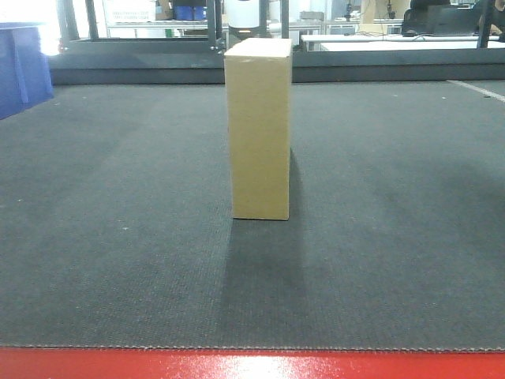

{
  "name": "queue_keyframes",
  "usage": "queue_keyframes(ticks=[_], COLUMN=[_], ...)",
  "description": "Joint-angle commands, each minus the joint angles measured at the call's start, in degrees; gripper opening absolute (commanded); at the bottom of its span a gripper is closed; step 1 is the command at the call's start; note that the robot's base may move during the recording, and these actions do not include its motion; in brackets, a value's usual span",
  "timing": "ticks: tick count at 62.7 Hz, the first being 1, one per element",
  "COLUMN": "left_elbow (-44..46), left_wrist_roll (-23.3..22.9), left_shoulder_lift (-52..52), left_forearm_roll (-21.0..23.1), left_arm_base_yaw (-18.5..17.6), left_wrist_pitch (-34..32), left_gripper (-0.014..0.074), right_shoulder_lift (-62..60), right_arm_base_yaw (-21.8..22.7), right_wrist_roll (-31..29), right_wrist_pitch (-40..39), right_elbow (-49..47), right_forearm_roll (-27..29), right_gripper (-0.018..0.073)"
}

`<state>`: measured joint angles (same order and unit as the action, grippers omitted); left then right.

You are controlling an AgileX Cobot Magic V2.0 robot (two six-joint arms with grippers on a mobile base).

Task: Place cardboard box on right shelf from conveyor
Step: 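Lower the open right gripper over the box top and close on it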

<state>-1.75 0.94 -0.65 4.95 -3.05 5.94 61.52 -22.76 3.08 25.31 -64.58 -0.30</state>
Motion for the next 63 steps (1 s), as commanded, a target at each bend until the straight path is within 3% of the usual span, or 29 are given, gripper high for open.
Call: queue_keyframes(ticks=[1,12,21,27,41,52,63], left_elbow=[0.16,0.16,0.16,0.16,0.16,0.16,0.16], left_wrist_roll=[-0.29,-0.29,-0.29,-0.29,-0.29,-0.29,-0.29], left_shoulder_lift=[-0.75,-0.75,-0.75,-0.75,-0.75,-0.75,-0.75], left_forearm_roll=[0.27,0.27,0.27,0.27,0.27,0.27,0.27], left_arm_base_yaw=[-0.42,-0.42,-0.42,-0.42,-0.42,-0.42,-0.42], left_wrist_pitch=[-5.03,-5.03,-5.03,-5.03,-5.03,-5.03,-5.03], left_gripper=[-0.0119,-0.0119,-0.0119,-0.0119,-0.0119,-0.0119,-0.0119], right_shoulder_lift=[6.22,20.40,31.22,37.15,45.60,47.56,48.26], right_arm_base_yaw=[-3.65,-8.56,-11.45,-12.91,-15.08,-15.36,-15.36], right_wrist_roll=[4.15,18.08,32.90,39.70,42.30,42.41,44.96], right_wrist_pitch=[0.86,11.72,26.93,34.90,37.90,42.16,40.90], right_elbow=[-9.23,-23.98,-37.64,-44.84,-55.28,-56.52,-56.52], right_forearm_roll=[-1.01,-7.02,-15.01,-19.58,-20.38,-23.57,-23.57], right_gripper=[0.0630,0.0630,0.0630,0.0630,0.0630,0.0630,0.0630])
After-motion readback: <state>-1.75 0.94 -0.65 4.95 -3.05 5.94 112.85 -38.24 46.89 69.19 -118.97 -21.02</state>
